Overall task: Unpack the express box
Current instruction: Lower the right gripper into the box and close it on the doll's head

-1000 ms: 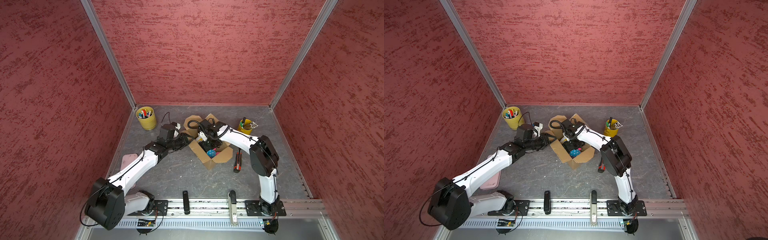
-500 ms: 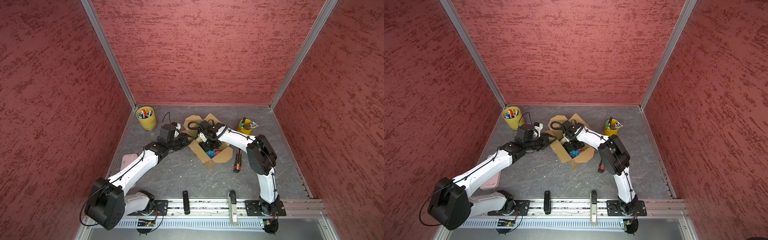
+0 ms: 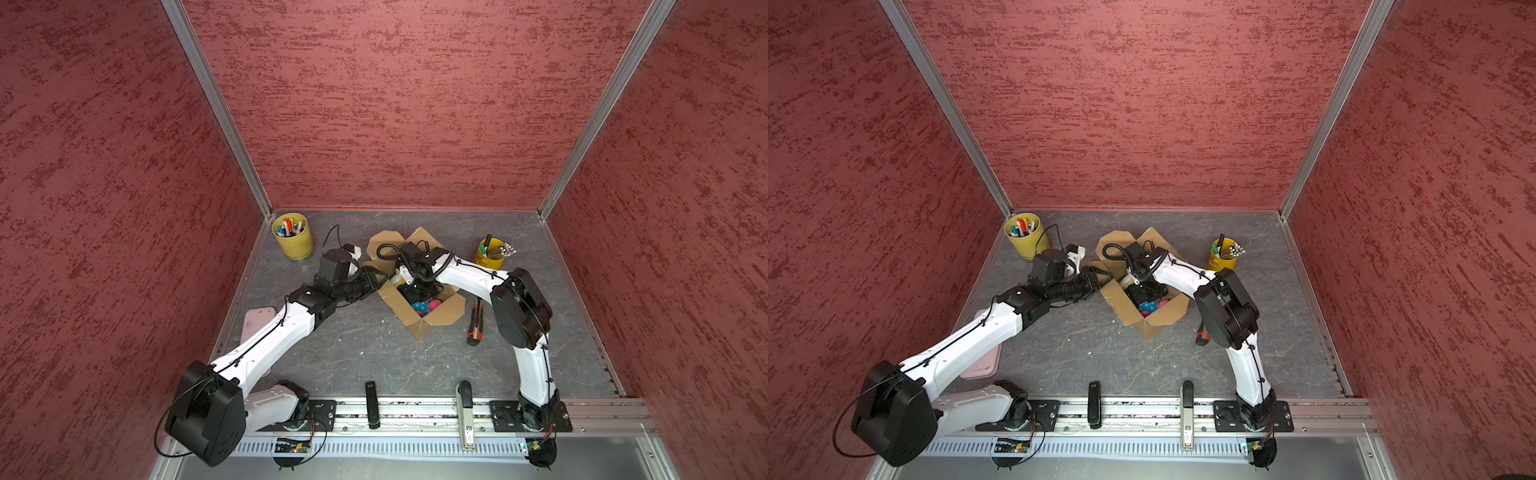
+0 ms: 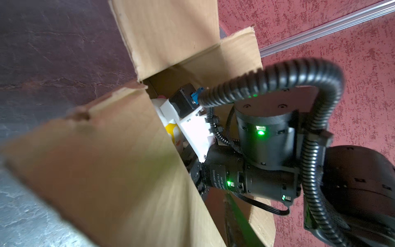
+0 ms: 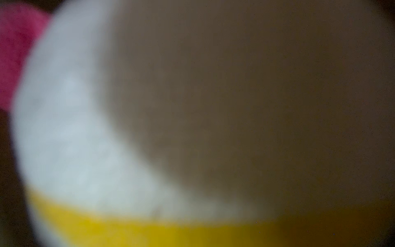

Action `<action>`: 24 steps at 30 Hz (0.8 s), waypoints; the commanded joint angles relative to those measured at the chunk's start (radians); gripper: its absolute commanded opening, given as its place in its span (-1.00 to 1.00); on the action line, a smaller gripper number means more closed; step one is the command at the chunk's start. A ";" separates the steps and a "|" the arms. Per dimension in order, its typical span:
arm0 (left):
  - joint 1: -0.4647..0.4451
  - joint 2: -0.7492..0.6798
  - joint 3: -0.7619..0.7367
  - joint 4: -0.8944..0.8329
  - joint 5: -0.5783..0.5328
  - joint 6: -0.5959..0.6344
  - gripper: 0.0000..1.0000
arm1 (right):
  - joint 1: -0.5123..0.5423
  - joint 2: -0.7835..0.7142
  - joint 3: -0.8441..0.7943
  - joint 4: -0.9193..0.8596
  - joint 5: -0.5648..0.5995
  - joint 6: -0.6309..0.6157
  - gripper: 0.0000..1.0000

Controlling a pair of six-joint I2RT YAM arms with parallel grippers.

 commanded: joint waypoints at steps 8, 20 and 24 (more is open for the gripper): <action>-0.012 -0.034 -0.032 0.001 -0.036 -0.017 -0.15 | -0.002 0.055 -0.044 0.034 -0.016 0.013 0.04; -0.023 0.003 -0.046 0.048 -0.048 -0.036 -0.15 | -0.002 -0.071 -0.030 0.002 0.013 0.033 -0.53; -0.031 0.008 -0.044 0.048 -0.059 -0.038 -0.15 | -0.002 -0.102 -0.014 -0.016 0.023 0.032 -0.56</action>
